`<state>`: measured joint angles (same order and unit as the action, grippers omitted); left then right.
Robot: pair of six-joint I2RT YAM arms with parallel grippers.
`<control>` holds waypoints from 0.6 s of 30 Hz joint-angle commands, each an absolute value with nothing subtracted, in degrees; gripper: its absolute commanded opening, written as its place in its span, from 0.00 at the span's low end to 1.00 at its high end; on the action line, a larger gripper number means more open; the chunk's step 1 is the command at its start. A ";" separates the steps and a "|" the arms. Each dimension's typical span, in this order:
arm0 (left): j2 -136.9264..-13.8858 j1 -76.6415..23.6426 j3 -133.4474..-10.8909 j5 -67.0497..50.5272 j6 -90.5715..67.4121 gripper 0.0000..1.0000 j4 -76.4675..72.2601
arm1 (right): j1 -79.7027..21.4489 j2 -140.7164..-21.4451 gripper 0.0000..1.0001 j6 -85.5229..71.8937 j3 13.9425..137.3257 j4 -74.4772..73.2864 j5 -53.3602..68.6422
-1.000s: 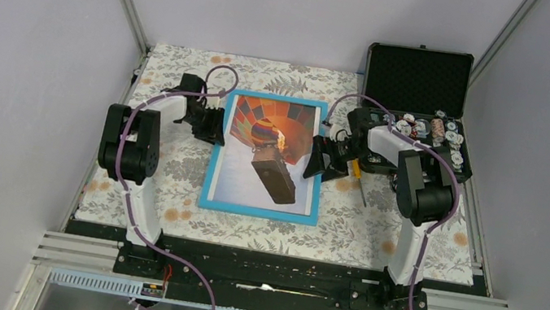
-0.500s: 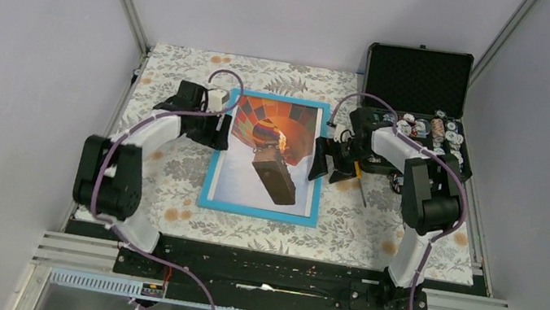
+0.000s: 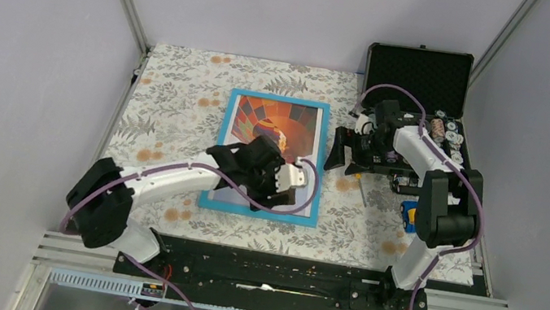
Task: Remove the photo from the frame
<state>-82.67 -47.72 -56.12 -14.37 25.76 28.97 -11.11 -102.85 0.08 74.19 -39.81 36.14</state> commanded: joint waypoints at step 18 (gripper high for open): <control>-98.33 -57.07 -62.87 -10.10 25.53 0.58 29.70 | -9.72 -100.91 0.96 -7.66 68.60 -31.41 41.66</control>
<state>-99.20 -54.11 -64.03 -11.92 25.65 30.33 -10.07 -101.41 -5.80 68.75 -33.47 39.99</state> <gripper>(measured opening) 0.589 0.960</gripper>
